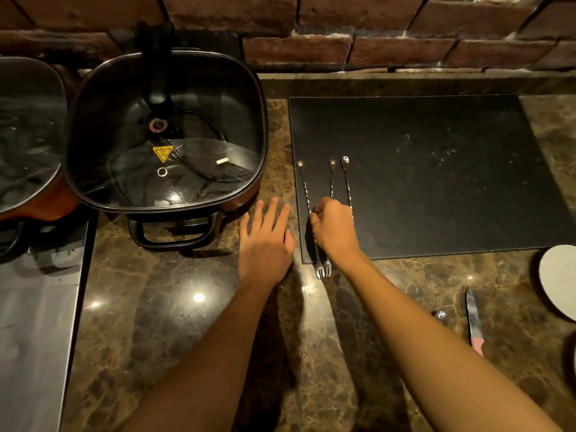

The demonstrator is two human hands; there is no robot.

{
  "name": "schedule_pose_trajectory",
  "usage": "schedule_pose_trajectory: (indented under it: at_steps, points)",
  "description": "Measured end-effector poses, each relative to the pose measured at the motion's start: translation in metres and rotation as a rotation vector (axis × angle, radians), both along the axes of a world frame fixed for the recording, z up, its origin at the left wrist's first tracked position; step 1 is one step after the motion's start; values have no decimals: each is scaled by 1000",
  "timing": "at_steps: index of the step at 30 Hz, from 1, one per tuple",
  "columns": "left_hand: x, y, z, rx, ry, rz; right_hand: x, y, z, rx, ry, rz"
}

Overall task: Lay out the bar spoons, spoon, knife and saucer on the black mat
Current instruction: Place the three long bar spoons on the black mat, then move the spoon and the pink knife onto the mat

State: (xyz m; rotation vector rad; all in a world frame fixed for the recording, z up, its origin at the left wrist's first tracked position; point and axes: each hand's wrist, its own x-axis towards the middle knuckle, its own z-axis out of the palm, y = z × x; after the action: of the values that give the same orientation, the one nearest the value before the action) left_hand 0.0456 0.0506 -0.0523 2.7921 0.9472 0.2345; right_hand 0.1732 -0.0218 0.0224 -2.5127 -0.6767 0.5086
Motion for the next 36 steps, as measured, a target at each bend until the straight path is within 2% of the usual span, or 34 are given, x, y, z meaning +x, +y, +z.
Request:
schedule_pose_trajectory:
  at_steps: [6, 10, 15, 17, 20, 22, 24, 28, 36]
  points:
    - [3, 1, 3, -111, 44, 11, -22, -94, 13, 176, -1, -63]
    - [1, -1, 11, -108, 91, -9, -40, -184, 17, 213, 19, -238]
    - [13, -48, 32, -203, -63, 158, -47, -267, 19, 158, -15, -454]
    - [25, -85, 42, -176, -117, 75, -46, -286, 18, 82, 7, -487]
    - [41, -144, 46, -130, -152, -223, -47, -297, 14, 2, 65, -475]
    - [50, -176, 39, -112, -97, -424, -49, -300, 11, -100, 79, -377]
    - [56, -194, 25, -89, 8, -535, -51, -302, 5, -195, 22, -241]
    - [59, -196, 4, -54, 139, -591, -56, -302, -7, -182, 14, -285]
    - [59, -194, -3, -5, -37, -584, -28, -302, -7, -107, 36, -260]
